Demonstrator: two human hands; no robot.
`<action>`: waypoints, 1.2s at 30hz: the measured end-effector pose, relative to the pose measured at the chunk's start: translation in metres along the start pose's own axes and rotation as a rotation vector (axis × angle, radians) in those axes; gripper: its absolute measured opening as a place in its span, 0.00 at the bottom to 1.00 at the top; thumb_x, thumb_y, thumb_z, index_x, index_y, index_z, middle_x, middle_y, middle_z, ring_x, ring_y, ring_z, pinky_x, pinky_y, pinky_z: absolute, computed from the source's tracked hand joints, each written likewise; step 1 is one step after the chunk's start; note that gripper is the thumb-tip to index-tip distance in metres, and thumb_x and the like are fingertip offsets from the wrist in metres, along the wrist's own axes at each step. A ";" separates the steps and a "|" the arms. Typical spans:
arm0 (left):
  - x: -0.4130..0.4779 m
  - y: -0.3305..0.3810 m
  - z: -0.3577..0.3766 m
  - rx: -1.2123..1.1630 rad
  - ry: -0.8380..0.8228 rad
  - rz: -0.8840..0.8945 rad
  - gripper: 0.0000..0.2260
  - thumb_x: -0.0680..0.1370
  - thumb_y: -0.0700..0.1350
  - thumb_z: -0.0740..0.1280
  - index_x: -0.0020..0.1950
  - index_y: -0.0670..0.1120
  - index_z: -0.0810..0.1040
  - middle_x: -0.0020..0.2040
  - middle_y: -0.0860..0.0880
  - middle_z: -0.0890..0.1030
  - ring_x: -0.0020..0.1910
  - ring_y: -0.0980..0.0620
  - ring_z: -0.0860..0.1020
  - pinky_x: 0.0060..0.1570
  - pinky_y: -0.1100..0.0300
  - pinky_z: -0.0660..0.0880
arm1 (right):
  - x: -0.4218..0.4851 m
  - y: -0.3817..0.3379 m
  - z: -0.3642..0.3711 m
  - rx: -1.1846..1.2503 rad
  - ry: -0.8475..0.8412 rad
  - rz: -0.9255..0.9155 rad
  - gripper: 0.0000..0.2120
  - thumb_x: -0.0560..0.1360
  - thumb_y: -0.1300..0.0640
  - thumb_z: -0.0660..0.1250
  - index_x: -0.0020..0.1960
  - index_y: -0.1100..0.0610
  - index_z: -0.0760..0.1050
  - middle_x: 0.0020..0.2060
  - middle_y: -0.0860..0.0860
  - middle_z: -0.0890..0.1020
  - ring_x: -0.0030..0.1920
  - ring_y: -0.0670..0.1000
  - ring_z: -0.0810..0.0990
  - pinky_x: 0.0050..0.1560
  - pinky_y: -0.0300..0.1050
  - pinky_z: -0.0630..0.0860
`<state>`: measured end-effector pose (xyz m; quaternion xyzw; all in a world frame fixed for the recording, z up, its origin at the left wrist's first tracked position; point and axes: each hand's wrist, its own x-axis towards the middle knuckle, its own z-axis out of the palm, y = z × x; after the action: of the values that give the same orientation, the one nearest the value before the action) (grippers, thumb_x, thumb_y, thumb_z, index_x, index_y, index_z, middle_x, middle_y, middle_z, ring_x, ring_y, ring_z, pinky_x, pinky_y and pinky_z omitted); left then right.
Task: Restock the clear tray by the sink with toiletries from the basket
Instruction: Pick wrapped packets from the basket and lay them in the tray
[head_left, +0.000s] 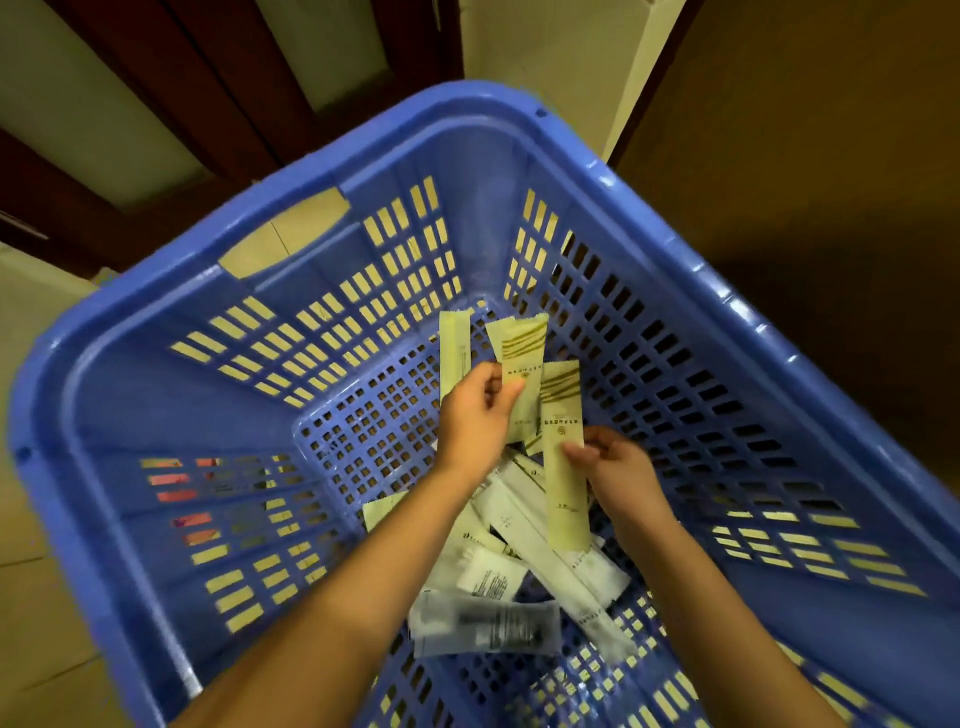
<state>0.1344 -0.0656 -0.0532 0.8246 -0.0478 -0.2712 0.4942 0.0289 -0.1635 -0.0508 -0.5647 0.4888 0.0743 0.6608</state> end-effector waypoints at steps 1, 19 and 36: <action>-0.010 0.005 -0.002 -0.045 0.012 -0.001 0.06 0.78 0.44 0.66 0.42 0.45 0.74 0.37 0.50 0.76 0.37 0.55 0.73 0.39 0.65 0.70 | -0.007 -0.004 -0.001 0.018 -0.010 -0.011 0.07 0.77 0.63 0.64 0.43 0.54 0.76 0.36 0.49 0.81 0.34 0.45 0.78 0.26 0.31 0.72; -0.273 0.178 -0.101 -0.436 0.081 0.025 0.04 0.77 0.40 0.66 0.42 0.45 0.77 0.36 0.46 0.81 0.35 0.53 0.78 0.38 0.60 0.75 | -0.300 -0.097 -0.046 0.179 -0.285 -0.243 0.04 0.75 0.70 0.63 0.45 0.64 0.76 0.32 0.54 0.83 0.31 0.46 0.83 0.30 0.38 0.79; -0.441 0.227 -0.114 -0.300 -0.514 0.288 0.05 0.78 0.42 0.65 0.49 0.41 0.78 0.41 0.46 0.84 0.38 0.51 0.82 0.37 0.59 0.79 | -0.533 -0.028 -0.087 0.625 0.414 -0.476 0.03 0.76 0.61 0.65 0.48 0.59 0.78 0.41 0.52 0.86 0.40 0.48 0.85 0.38 0.44 0.80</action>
<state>-0.1405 0.0619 0.3553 0.6322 -0.2465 -0.4017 0.6150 -0.2739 -0.0025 0.3671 -0.4375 0.4664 -0.3460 0.6866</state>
